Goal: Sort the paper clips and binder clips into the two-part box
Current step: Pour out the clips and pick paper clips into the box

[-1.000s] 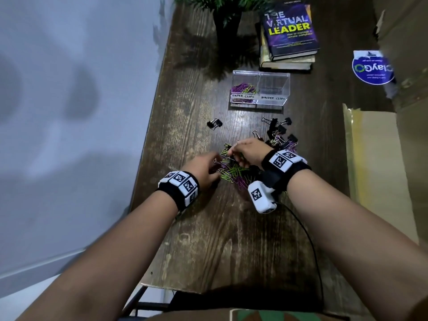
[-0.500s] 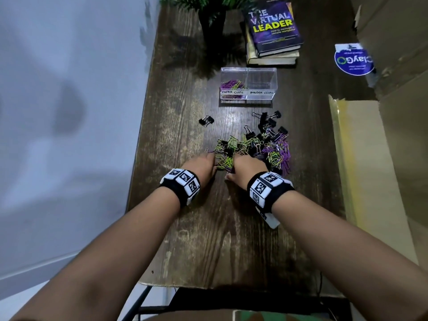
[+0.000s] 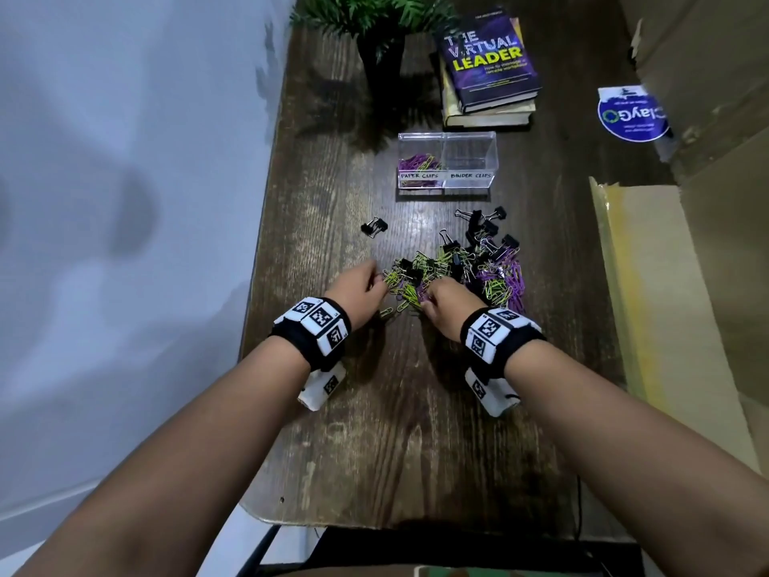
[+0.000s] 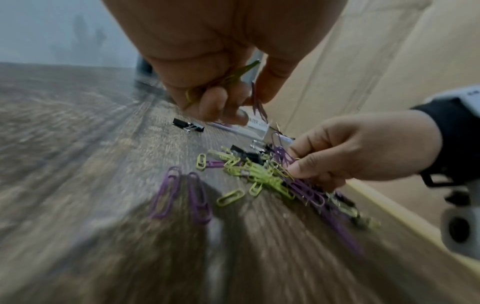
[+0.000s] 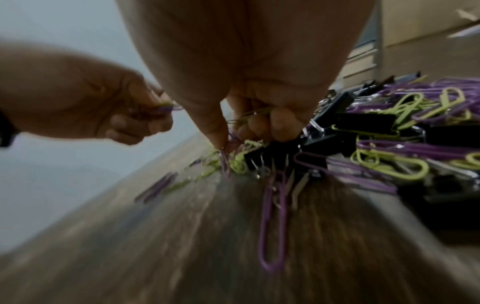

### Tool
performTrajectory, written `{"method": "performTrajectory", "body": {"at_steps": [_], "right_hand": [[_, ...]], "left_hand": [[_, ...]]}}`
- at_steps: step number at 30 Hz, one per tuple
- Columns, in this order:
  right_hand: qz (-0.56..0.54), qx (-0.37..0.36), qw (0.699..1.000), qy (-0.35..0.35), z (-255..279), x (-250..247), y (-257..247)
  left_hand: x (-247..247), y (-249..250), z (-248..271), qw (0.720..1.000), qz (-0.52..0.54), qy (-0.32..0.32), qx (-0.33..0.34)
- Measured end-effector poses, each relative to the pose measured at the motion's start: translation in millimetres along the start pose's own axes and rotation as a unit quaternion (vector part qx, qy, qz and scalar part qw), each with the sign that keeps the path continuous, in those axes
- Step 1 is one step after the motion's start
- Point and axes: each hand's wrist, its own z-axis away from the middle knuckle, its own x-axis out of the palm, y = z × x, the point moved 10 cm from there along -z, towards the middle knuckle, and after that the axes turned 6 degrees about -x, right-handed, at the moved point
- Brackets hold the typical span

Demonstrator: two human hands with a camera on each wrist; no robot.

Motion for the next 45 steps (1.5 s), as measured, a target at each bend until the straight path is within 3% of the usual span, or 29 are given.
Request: {"method": "performTrajectory", "body": {"at_steps": [7,12,16,20,26,32,34,39,42,45], "right_hand": [[-0.141,0.011,0.990,0.003,-5,-43,14],[-0.298,0.018,0.954,0.012,-22,-69,24],[-0.375,0.024,0.926,0.043,-44,-103,25],[-0.410,0.037,0.910,0.052,-74,-135,30],[-0.289,0.069,0.953,0.055,-122,-165,46],[-0.057,0.082,0.995,0.030,-153,-188,45],[0.051,0.077,0.996,0.017,-160,-192,37],[0.145,0.054,0.988,0.008,-190,-184,22],[0.183,0.073,0.980,-0.005,-205,-174,21],[0.187,0.037,0.982,-0.002,-189,-173,-15]], "left_hand": [[-32,14,-37,0.994,0.090,0.052,-0.033],[-58,48,-85,0.993,0.086,0.082,-0.023],[-86,85,-132,0.994,0.020,0.107,-0.014],[-87,107,-178,0.995,-0.066,0.075,-0.020],[-56,122,-211,0.976,-0.216,-0.001,0.020],[-50,127,-222,0.971,-0.233,-0.018,0.048],[-59,128,-221,0.977,-0.204,0.003,0.062],[-96,101,-197,0.995,-0.018,0.087,0.050],[-114,56,-163,0.978,0.122,0.166,-0.009],[-98,5,-121,0.964,0.202,0.159,-0.068]]}}
